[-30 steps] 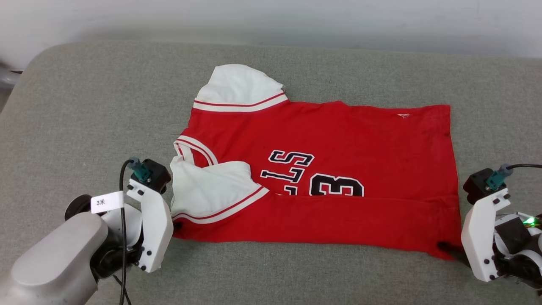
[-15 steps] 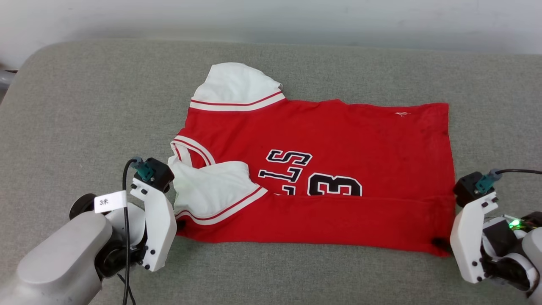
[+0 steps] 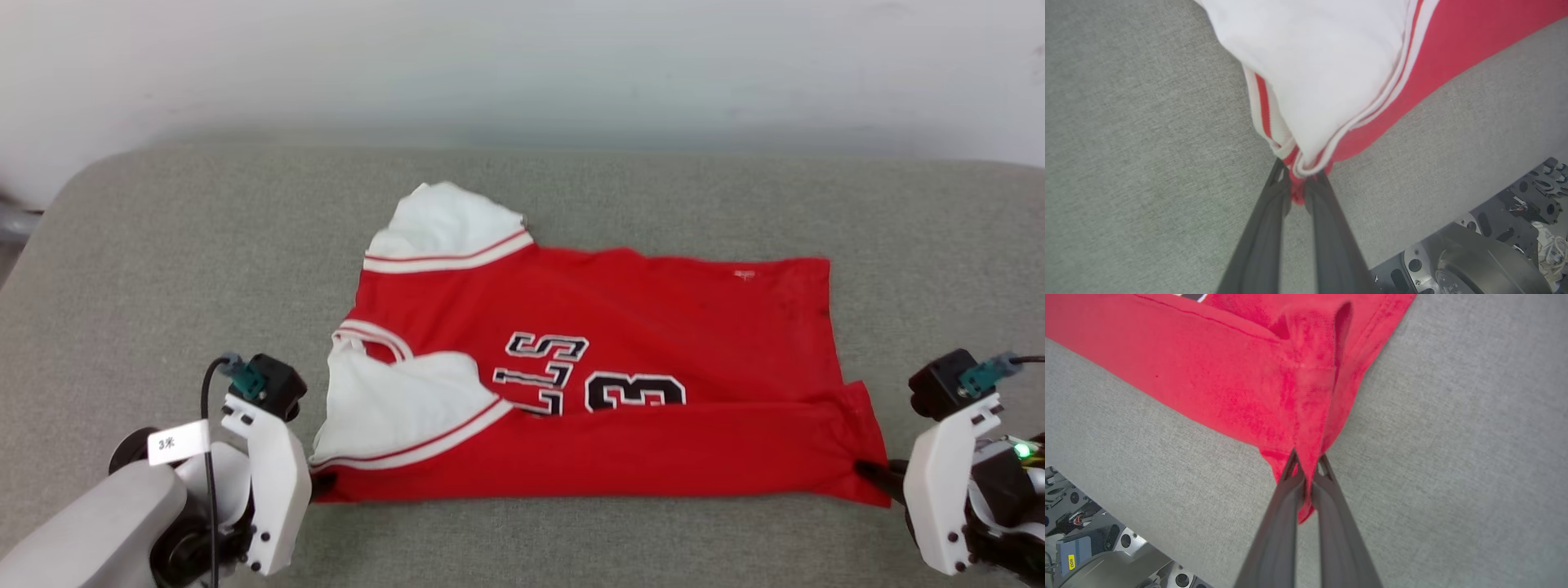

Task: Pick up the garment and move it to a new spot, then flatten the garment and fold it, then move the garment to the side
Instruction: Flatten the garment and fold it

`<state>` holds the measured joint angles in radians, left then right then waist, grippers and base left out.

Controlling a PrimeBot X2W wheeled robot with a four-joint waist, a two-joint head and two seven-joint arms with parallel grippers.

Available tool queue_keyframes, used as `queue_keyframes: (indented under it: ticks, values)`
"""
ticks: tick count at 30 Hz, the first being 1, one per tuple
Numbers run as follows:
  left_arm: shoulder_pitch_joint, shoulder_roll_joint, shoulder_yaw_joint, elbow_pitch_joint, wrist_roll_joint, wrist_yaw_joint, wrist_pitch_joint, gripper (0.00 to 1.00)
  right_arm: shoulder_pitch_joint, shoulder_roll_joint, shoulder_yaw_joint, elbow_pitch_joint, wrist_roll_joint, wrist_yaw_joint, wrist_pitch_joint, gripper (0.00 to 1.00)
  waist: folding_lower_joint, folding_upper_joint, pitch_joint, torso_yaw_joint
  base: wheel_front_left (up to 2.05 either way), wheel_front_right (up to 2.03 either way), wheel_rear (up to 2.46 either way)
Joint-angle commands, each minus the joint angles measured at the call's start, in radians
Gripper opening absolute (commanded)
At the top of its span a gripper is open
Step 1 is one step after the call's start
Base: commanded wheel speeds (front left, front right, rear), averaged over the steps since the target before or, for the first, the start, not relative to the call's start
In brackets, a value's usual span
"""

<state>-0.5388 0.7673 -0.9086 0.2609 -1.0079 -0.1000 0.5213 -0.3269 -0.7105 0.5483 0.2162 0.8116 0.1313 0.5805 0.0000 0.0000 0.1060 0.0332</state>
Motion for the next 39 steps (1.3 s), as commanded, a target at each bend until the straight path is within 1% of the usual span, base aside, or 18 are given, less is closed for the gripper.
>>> queue_keyframes:
  ticks: [1,5,10,16,18,21,23,28,33,34,35,36,39]
  values:
    - [0.02,0.013,0.003,-0.011,-0.005,0.009,-0.007,0.0,0.022,-0.015,-0.01,-0.019,0.003,-0.001,-0.002,0.0,0.0,0.0,-0.021,-0.011,0.0,0.0,0.0]
    - [0.072,0.046,0.006,-0.07,-0.021,0.036,-0.018,0.0,0.085,-0.036,-0.043,-0.086,0.007,-0.001,0.006,0.0,0.0,0.0,-0.04,-0.02,0.0,0.0,0.0]
    - [0.143,0.096,0.01,-0.143,-0.034,0.073,-0.034,0.0,0.188,-0.05,-0.108,-0.161,0.002,-0.001,0.02,0.0,0.0,0.0,-0.055,-0.025,0.0,0.0,0.0]
    - [0.223,0.125,0.004,-0.198,-0.062,0.117,-0.05,0.0,0.31,-0.047,-0.183,-0.215,-0.012,-0.001,0.069,0.0,0.0,0.0,-0.061,-0.026,0.0,0.0,0.0]
    - [0.243,0.124,-0.003,-0.204,-0.069,0.123,-0.05,0.0,0.335,-0.043,-0.207,-0.228,-0.018,-0.001,0.083,0.0,0.0,0.0,-0.056,-0.027,0.0,0.0,0.0]
    - [0.256,0.117,-0.005,-0.197,-0.07,0.131,-0.058,0.0,0.364,-0.018,-0.232,-0.222,-0.022,-0.001,0.102,0.0,0.0,0.0,-0.043,-0.027,0.0,0.0,0.0]
    - [0.263,0.105,-0.009,-0.181,-0.075,0.132,-0.06,0.0,0.372,-0.008,-0.235,-0.214,-0.031,-0.001,0.111,0.0,0.0,0.0,-0.032,-0.026,0.0,0.0,0.0]
    - [0.263,0.074,-0.013,-0.12,-0.085,0.119,-0.068,0.0,0.361,0.032,-0.214,-0.163,-0.047,-0.001,0.12,0.0,0.0,0.0,-0.006,-0.029,0.0,0.0,0.0]
    - [0.251,0.044,-0.015,-0.05,-0.085,0.107,-0.086,0.0,0.333,0.062,-0.188,-0.089,-0.068,-0.001,0.085,0.0,0.0,0.0,-0.003,-0.026,0.0,0.0,0.0]
    - [0.25,0.04,-0.013,-0.038,-0.086,0.105,-0.091,0.11,0.329,0.068,-0.184,-0.08,-0.07,-0.001,0.073,0.1,0.0,0.0,-0.006,-0.026,0.0,0.0,0.0]
    - [0.251,0.039,-0.012,-0.03,-0.081,0.105,-0.099,0.75,0.326,0.075,-0.183,-0.072,-0.07,-0.001,0.053,1.0,0.0,0.0,-0.011,-0.025,0.0,0.0,0.0]
    - [0.252,0.04,-0.008,-0.024,-0.079,0.106,-0.107,1.0,0.324,0.085,-0.189,-0.064,-0.067,-0.001,0.031,1.0,0.0,0.0,-0.016,-0.024,0.0,0.0,0.0]
    - [0.254,0.056,-0.004,-0.032,-0.07,0.105,-0.123,1.0,0.325,0.094,-0.201,-0.065,-0.071,-0.001,-0.029,1.0,0.0,0.0,-0.035,-0.02,0.0,0.0,0.0]
